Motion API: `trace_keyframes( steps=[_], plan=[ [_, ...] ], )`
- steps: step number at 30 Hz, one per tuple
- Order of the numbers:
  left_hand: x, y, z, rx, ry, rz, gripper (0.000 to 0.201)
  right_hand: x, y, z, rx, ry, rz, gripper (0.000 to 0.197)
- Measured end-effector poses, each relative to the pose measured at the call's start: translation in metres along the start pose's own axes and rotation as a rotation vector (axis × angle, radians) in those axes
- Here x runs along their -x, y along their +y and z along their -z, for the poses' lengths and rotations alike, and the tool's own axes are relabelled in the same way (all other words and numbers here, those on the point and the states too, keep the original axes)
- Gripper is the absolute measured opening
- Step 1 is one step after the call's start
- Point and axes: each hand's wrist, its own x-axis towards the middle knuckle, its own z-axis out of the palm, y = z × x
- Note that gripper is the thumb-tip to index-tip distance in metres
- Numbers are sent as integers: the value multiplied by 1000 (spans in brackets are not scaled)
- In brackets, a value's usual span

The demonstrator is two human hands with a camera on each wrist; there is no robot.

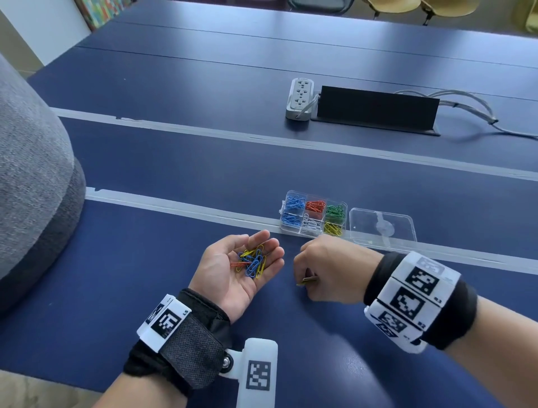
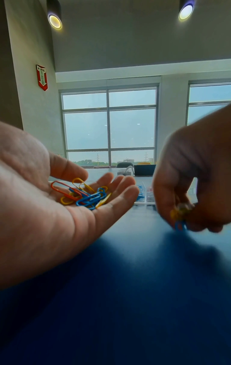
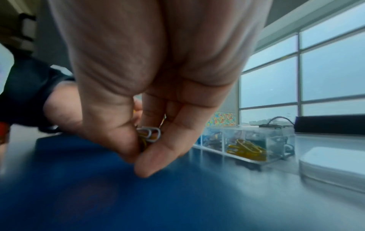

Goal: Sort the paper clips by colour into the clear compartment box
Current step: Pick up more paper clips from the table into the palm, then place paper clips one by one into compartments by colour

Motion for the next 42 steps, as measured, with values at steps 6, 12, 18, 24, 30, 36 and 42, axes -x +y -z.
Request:
trace_keyframes(
  steps=[6,12,18,24,30,36,42],
  plan=[
    [0,-7,-5,-11,-57,54,35,8,-1,41,-196,295,56,12],
    [2,-16,-30,66,-211,101,28,3,-10,51,-223,331,131,18],
    [1,-16,-34,210,-308,116,45,15,7,59,-301,526,69,20],
    [-7,-17,-34,310,-299,58,45,30,17,50,-251,536,29,12],
    [-16,-11,-21,278,-244,22,42,48,-8,-14,-40,-114,-14,25],
    [-15,-13,-24,295,-262,37,45,45,-27,-38,8,-169,-17,12],
    [-14,-15,-27,278,-286,50,46,47,-22,-32,57,-100,-60,18]
  ],
)
